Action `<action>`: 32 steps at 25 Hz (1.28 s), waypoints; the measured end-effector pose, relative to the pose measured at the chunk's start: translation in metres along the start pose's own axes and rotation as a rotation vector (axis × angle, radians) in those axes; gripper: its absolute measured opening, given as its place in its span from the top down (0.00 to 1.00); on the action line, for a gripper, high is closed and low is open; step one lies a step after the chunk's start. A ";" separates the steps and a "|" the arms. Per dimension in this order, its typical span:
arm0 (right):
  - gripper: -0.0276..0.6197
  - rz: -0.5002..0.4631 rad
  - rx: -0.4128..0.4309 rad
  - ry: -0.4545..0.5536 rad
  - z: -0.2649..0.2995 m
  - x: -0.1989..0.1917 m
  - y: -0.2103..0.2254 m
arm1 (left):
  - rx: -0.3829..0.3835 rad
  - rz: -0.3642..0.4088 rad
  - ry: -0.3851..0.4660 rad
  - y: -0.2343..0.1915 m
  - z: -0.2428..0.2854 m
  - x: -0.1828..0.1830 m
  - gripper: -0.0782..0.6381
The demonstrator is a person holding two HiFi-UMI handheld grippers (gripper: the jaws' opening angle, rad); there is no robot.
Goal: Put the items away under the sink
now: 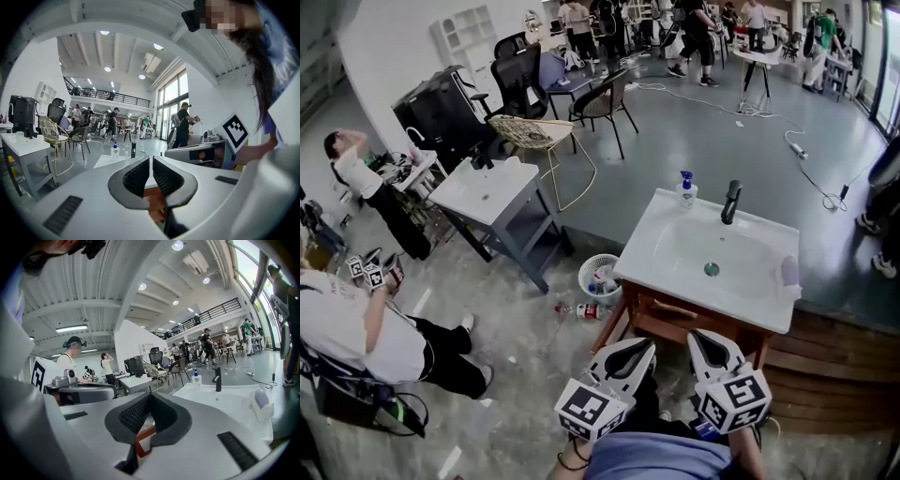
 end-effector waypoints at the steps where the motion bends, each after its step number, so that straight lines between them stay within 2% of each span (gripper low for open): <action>1: 0.93 0.001 -0.004 -0.001 0.001 0.001 0.005 | -0.003 -0.002 -0.001 -0.001 0.005 0.000 0.87; 7: 0.93 0.014 -0.071 0.026 0.008 0.013 0.036 | -0.062 0.015 0.001 -0.015 0.045 0.003 0.87; 13: 0.93 0.033 -0.117 0.024 0.039 0.025 0.071 | -0.103 0.032 0.013 -0.045 0.092 0.007 0.86; 22: 0.93 0.046 -0.142 -0.021 0.108 0.051 0.122 | -0.069 0.006 0.013 -0.119 0.162 0.015 0.86; 28: 0.93 0.062 -0.162 -0.044 0.149 0.067 0.158 | -0.075 -0.007 -0.008 -0.161 0.206 0.017 0.86; 32: 0.93 0.073 -0.176 -0.059 0.170 0.074 0.175 | -0.089 -0.013 -0.025 -0.185 0.236 0.018 0.81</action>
Point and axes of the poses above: the fingertips, and each gripper's own axes: z forward along the fingers, y to its right, x out of its top, the point moved 10 cm from there along -z, backward along the fingers, and after that the axes turned 5 degrees about z, right-handed, at the moved point
